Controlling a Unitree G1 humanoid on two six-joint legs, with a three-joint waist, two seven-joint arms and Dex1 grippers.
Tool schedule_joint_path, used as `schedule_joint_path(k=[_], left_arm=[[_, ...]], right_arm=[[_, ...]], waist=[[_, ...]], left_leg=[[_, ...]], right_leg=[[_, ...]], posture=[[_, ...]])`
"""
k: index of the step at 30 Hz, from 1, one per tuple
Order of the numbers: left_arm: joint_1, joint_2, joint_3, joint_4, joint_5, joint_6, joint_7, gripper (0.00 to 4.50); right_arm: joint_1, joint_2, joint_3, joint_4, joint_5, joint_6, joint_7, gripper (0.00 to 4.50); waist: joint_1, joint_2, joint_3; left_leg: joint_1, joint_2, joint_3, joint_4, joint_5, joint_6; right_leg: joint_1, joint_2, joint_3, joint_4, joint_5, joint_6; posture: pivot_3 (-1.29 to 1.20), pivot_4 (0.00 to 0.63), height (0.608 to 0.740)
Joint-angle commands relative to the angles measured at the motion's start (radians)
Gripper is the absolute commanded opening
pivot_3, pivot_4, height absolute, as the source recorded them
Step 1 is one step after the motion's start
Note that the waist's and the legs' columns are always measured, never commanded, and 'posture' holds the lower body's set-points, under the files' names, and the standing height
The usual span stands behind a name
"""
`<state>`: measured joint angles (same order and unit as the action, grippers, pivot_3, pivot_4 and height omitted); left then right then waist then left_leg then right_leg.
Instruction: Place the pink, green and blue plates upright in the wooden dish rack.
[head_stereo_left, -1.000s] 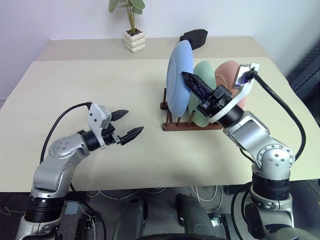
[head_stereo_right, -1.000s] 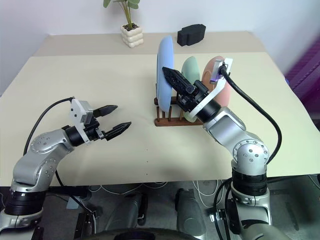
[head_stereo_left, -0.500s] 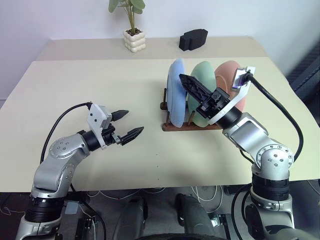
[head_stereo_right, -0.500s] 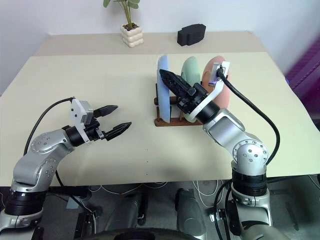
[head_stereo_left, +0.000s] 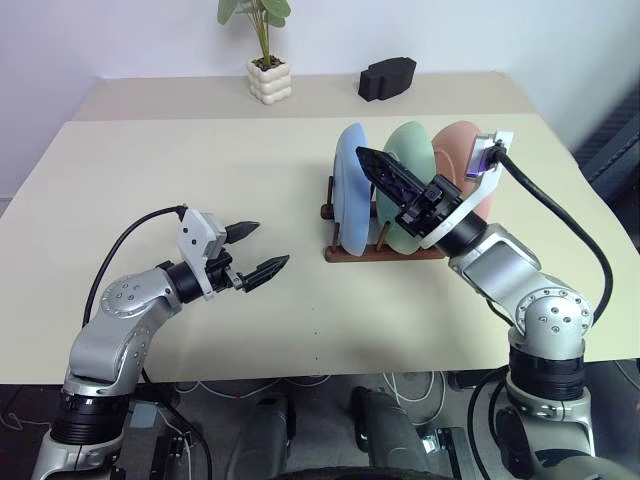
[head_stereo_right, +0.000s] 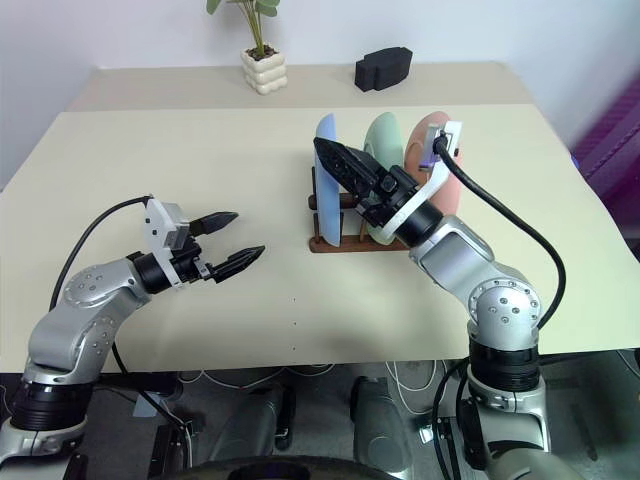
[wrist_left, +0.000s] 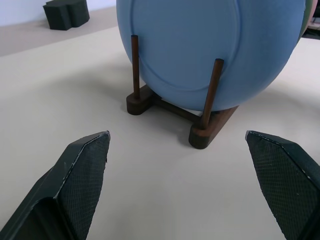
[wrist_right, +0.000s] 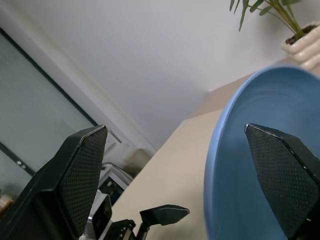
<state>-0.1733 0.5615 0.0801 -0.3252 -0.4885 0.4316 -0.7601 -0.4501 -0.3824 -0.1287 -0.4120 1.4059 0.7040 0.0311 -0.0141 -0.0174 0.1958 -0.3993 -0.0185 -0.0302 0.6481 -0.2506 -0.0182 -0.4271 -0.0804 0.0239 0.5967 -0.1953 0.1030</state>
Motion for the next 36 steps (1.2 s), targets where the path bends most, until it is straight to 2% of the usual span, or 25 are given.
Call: schedule_joint_path(k=[1, 8, 14, 17, 22, 25, 30, 36], left_arm=[[-0.011, -0.001, -0.004, -0.028, 0.001, -0.016, -0.002, 4.50], [-0.016, -0.009, -0.018, -0.022, 0.003, -0.020, 0.002, 4.50], [-0.010, -0.008, -0.012, -0.013, 0.007, -0.028, 0.001, 4.50], [-0.007, -0.007, -0.009, -0.001, 0.012, -0.035, -0.002, 4.50], [-0.016, -0.014, -0.012, 0.033, 0.037, -0.053, 0.007, 4.50], [-0.022, -0.023, -0.018, 0.064, 0.061, -0.077, 0.017, 4.50], [-0.019, -0.049, -0.006, 0.131, 0.088, -0.116, 0.043, 4.50], [-0.009, -0.078, 0.019, 0.215, 0.126, -0.179, 0.095, 4.50]], right_arm=[[-0.032, -0.044, -0.027, -0.056, -0.035, -0.003, 0.048, 4.47], [-0.039, -0.123, -0.078, -0.071, -0.070, -0.017, 0.154, 4.47], [-0.032, -0.257, -0.307, -0.018, -0.048, -0.094, 0.386, 4.47], [0.064, -0.362, -0.398, 0.077, -0.149, -0.107, 0.521, 4.47], [0.231, -0.443, -0.442, 0.219, -0.349, -0.180, 0.683, 4.47], [0.275, -0.426, -0.457, 0.301, -0.436, -0.238, 0.697, 4.47], [0.282, -0.340, -0.422, 0.470, -0.619, -0.360, 0.604, 4.47], [0.238, -0.241, -0.390, 0.613, -0.767, -0.475, 0.524, 4.47]], waist=[[0.000, 0.000, 0.000], [0.001, 0.000, 0.000], [0.005, 0.000, 0.000], [0.006, -0.001, 0.000], [0.004, -0.001, 0.000], [-0.001, 0.000, 0.000], [0.003, 0.000, 0.000], [0.002, 0.000, 0.000]], left_leg=[[0.000, 0.000, 0.000, 0.000, 0.000, 0.000], [-0.002, 0.000, 0.000, 0.000, 0.000, 0.000], [-0.006, -0.001, 0.000, 0.001, 0.000, 0.000], [-0.006, -0.001, 0.000, 0.001, 0.000, 0.000], [-0.005, -0.001, 0.001, 0.002, 0.000, 0.000], [-0.005, -0.001, 0.002, 0.002, 0.000, 0.000], [-0.004, -0.002, 0.002, 0.002, 0.000, 0.000], [-0.004, -0.002, 0.002, 0.002, 0.000, 0.000]], right_leg=[[0.000, 0.000, 0.000, 0.000, 0.000, 0.000], [-0.001, 0.000, -0.001, -0.001, 0.000, 0.000], [-0.003, 0.000, -0.002, -0.002, 0.000, 0.000], [-0.003, 0.000, -0.002, -0.002, 0.000, 0.000], [-0.002, 0.000, -0.002, -0.002, 0.000, 0.000], [-0.002, 0.000, -0.002, -0.001, 0.000, 0.000], [-0.002, 0.000, -0.002, -0.001, 0.000, 0.000], [-0.002, 0.000, -0.001, -0.001, 0.000, 0.001]], posture=[[0.00, 0.150, 0.736], [0.00, 0.150, 0.736], [0.00, 0.150, 0.736], [0.00, 0.150, 0.736], [0.00, 0.150, 0.736], [0.00, 0.150, 0.736], [0.00, 0.150, 0.736], [0.00, 0.150, 0.736]])
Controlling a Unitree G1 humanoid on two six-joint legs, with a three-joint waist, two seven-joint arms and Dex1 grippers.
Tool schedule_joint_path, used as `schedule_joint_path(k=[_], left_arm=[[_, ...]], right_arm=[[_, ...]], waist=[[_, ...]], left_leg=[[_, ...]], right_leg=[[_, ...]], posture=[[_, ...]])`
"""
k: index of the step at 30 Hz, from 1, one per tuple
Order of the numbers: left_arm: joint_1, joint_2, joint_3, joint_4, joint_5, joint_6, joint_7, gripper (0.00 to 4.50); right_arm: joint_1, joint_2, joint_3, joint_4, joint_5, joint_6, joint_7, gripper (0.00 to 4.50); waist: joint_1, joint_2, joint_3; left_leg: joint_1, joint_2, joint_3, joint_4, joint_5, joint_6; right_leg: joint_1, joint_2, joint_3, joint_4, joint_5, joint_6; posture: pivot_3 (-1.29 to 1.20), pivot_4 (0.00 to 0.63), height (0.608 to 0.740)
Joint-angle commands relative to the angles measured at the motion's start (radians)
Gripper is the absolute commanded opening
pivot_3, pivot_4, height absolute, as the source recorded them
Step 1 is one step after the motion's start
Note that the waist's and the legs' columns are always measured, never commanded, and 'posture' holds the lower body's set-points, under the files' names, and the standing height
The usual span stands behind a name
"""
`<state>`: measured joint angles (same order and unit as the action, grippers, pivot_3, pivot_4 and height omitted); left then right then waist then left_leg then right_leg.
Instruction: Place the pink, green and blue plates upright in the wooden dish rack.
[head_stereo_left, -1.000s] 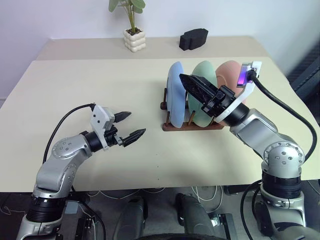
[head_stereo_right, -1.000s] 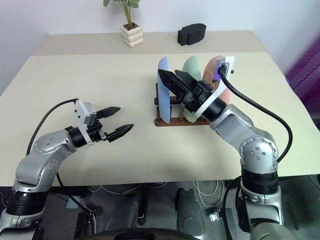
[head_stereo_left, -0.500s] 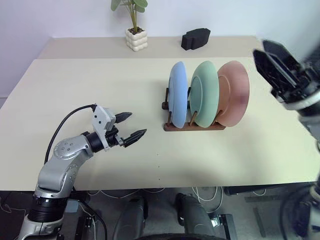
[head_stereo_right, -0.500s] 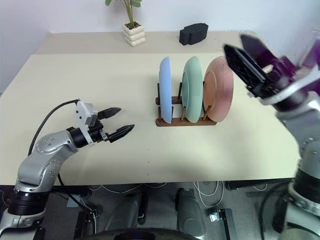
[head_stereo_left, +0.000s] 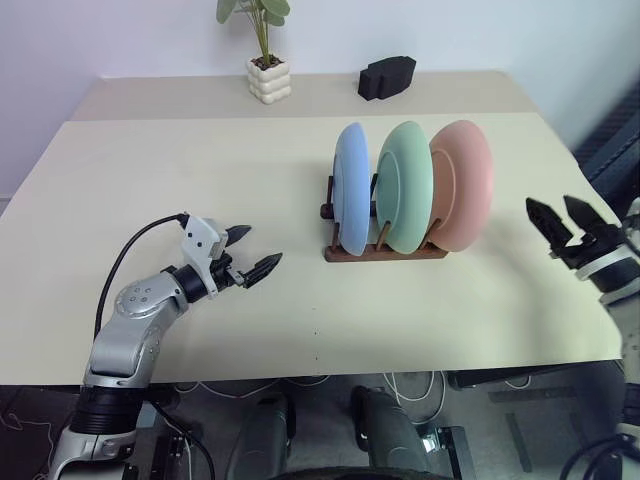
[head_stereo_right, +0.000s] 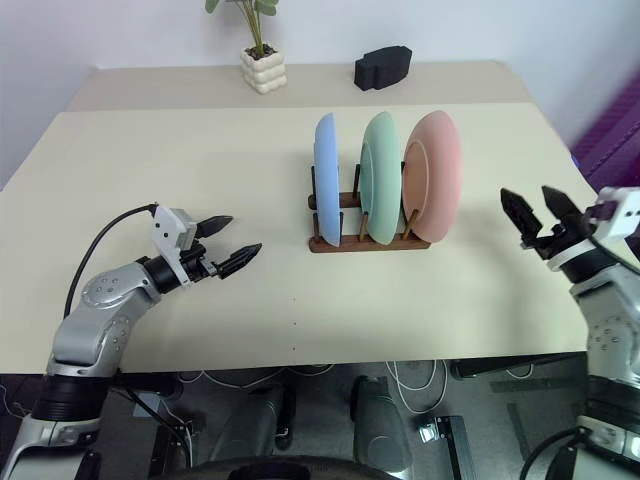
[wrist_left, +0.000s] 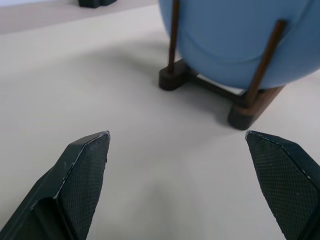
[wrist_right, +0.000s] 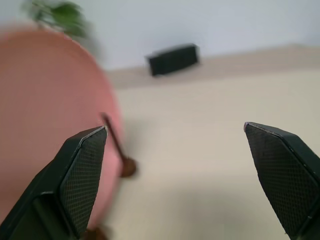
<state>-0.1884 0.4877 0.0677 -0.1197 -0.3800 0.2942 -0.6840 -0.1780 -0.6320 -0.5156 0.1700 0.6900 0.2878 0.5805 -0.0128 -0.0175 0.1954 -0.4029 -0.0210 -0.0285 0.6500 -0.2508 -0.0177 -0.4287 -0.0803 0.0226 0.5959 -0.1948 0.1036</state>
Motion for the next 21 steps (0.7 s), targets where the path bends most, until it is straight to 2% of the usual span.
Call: schedule_joint_path(k=[1, 11, 21], left_arm=[[0.002, -0.008, 0.023, 0.013, 0.025, -0.048, 0.024, 4.50], [0.022, -0.019, 0.036, 0.033, 0.040, -0.070, 0.053, 4.50], [0.035, -0.071, 0.032, 0.020, 0.059, -0.083, 0.098, 4.50]], right_arm=[[-0.046, 0.009, 0.001, 0.054, -0.062, -0.067, -0.019, 4.47], [-0.131, -0.010, 0.009, 0.244, -0.146, -0.150, 0.047, 4.47], [-0.245, 0.008, 0.022, 0.475, -0.223, -0.271, 0.015, 4.47]], waist=[[0.000, 0.000, 0.000], [0.002, 0.000, 0.000], [-0.003, 0.000, 0.000]], left_leg=[[0.000, 0.000, 0.000, 0.000, 0.000, 0.000], [0.000, 0.000, 0.000, 0.000, 0.000, 0.000], [0.002, -0.001, 0.000, 0.000, 0.000, 0.000]], right_leg=[[0.000, 0.000, 0.000, 0.000, 0.000, 0.000], [0.000, 0.000, 0.000, 0.001, 0.000, 0.000], [0.001, 0.000, 0.000, 0.001, 0.001, 0.001]], posture=[[0.00, 0.150, 0.736], [0.00, 0.150, 0.736], [0.00, 0.150, 0.736]])
